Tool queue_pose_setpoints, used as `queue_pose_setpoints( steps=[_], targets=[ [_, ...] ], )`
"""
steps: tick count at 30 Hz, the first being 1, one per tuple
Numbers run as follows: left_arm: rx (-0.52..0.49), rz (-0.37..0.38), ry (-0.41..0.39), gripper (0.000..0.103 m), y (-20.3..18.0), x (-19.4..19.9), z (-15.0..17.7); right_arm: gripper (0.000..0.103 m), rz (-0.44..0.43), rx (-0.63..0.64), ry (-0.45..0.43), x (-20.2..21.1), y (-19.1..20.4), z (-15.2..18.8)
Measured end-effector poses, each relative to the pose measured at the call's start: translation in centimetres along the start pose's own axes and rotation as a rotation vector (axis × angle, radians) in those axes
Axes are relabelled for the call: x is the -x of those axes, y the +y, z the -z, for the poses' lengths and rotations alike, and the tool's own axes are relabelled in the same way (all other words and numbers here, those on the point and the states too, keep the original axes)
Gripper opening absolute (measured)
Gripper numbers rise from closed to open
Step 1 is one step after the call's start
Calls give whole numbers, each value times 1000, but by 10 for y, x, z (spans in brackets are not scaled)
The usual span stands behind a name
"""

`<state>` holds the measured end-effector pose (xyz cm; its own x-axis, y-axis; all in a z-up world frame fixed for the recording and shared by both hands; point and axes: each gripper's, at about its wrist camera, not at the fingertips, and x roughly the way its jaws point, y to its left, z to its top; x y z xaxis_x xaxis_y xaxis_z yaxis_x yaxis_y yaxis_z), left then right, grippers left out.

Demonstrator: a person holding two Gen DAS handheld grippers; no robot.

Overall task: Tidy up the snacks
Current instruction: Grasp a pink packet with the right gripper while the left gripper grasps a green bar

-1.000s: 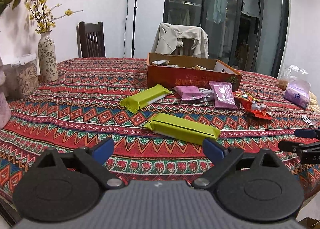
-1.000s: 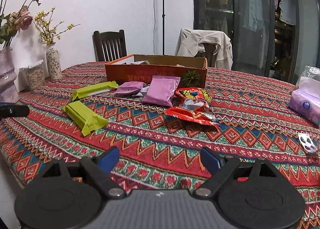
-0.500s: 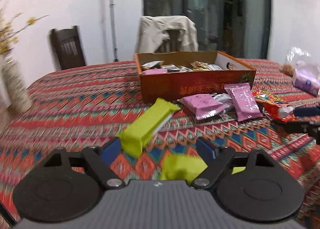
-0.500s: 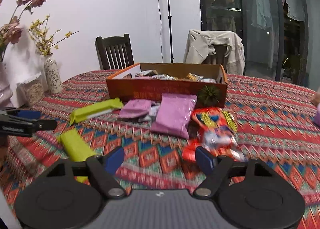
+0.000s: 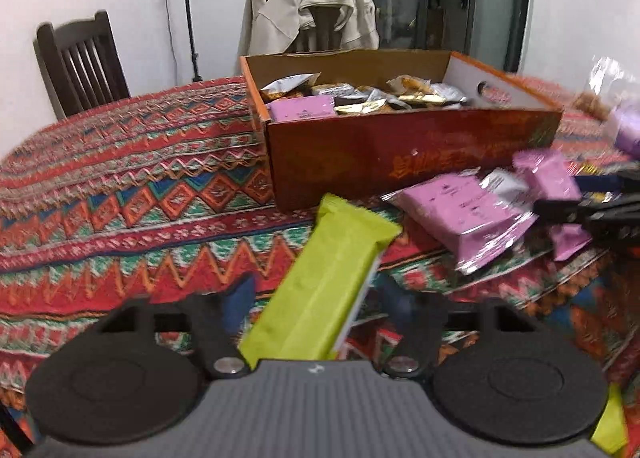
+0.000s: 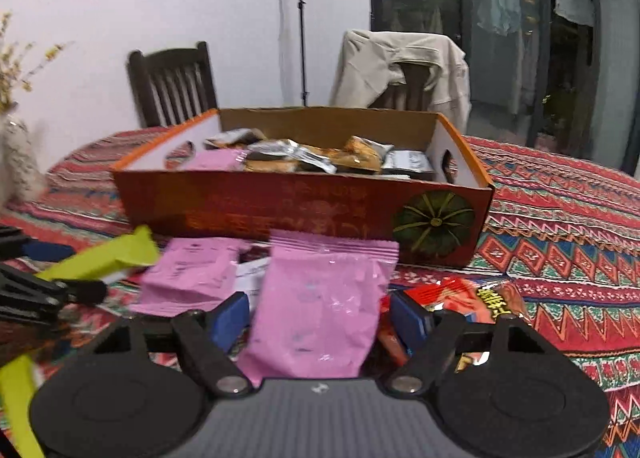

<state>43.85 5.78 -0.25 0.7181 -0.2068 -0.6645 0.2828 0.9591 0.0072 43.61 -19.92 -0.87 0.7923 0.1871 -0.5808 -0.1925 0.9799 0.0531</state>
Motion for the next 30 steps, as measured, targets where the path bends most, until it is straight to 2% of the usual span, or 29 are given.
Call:
queue_pose_setpoints(
  steps=[1,2,5,6,10,15,18,21,25,30],
  targets=[
    [-18,2,-2,40,-2,3,1,75,-2,-4,2,-2,-1,1],
    [-37,-2,-7,37,-6,6,2,71,-5,-6,-3,-2,-2,2],
    [-48,-26,-14,34,-12,19,7,61,-27,-3,-7,3,-3,3],
    [-36,-37,-16,34,-13,23,9,61,-41,-7,-5,5,-4,3],
    [34,-79,-65,34,-7,63,18,61,-78,-9,-18,23,-4,8],
    [172,-98,-168,34,-7,135,41,61,-142,-29,-79,76,-6,20],
    [264,-59,-202,34,-17,169,59,61,-205,-19,-102,113,-2,34],
    [305,-28,-189,34,-32,184,74,61,-251,-22,-93,138,-1,51],
    [277,-34,-165,34,-53,192,82,61,-265,-22,-77,154,-1,67],
    [259,-23,-174,34,-69,198,81,61,-265,-33,-79,165,-9,79]
  ],
)
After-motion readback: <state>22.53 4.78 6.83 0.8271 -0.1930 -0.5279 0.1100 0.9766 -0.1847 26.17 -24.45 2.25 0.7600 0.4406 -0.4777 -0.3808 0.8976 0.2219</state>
